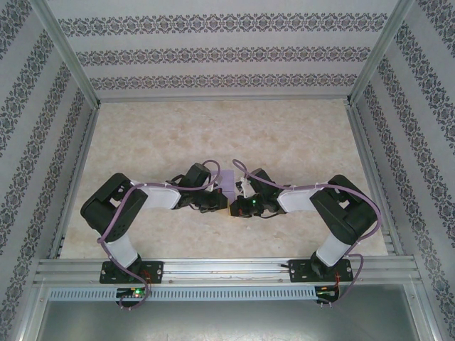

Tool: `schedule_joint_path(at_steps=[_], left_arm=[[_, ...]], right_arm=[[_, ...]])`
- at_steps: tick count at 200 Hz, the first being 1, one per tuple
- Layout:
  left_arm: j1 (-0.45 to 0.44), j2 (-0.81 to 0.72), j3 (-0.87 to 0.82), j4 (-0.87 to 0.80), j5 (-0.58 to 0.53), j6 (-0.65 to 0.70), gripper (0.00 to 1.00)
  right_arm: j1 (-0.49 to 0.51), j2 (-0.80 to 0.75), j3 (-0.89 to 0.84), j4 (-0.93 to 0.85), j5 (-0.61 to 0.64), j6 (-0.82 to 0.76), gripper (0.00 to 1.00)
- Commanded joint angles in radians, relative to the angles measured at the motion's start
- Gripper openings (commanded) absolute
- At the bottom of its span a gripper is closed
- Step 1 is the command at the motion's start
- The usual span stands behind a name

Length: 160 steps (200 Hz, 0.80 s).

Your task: Fold a paper plane with a square sheet of paper (fold left side to right side)

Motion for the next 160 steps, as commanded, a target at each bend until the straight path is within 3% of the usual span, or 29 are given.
schedule_joint_path(at_steps=[1,51,160], left_arm=[[-0.02,0.042,0.001,0.081,-0.077,-0.031,0.01],[-0.02,0.046,-0.003,0.078,-0.104,-0.045,0.01],[0.002,0.028,0.026,-0.095,-0.187,0.016,0.01]], right_arm=[[0.021,0.087,-0.029,-0.093,0.107,-0.025,0.0],[0.021,0.086,-0.035,-0.097,0.111,-0.027,0.0],[0.022,0.083,-0.012,-0.189,0.134,-0.061,0.0]])
